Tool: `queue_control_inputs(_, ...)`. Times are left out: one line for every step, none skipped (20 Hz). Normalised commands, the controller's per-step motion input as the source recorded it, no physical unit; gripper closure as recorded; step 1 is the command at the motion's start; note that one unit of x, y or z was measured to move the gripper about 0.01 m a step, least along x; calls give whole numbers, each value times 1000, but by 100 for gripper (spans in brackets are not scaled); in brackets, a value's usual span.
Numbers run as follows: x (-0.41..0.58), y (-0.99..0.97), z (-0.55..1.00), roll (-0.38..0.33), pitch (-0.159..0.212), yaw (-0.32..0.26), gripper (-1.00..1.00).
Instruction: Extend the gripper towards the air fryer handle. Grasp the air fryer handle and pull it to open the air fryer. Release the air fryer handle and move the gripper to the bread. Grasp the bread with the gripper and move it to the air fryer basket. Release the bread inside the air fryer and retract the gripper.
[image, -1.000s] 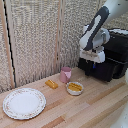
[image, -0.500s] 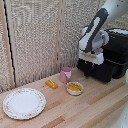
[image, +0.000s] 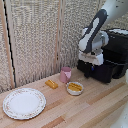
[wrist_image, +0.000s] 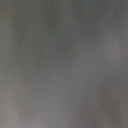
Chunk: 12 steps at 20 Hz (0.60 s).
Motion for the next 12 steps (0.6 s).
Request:
queue_control_inputs(49, 474, -503, -40, -19, 0, -100)
queue_control_inputs(160, 394, -400, -59, -32, 0, -100)
queue_control_inputs(191, 277, -271, -36, -38, 0, -100)
queue_control_inputs(206, 171, -89, -13, -44, 0, -100)
queue_control_inputs(180, 40, 0, -1, -71, -33, -100)
queue_control_inputs(80, 71, 97, -14, -71, -76, -100)
queue_control_inputs(77, 49, 363, 0, -63, -87, -100)
queue_control_inputs(0, 114, 600, 0, -63, -79, -100)
queue_control_inputs(0, 140, 900, 0, -51, -18, -100)
queue_control_inputs(26, 189, 1000, -2, -35, -16, -100)
queue_control_inputs(0, 200, 1000, -29, -24, 0, -100)
queue_control_inputs(6, 223, 1000, -25, -20, 0, -100)
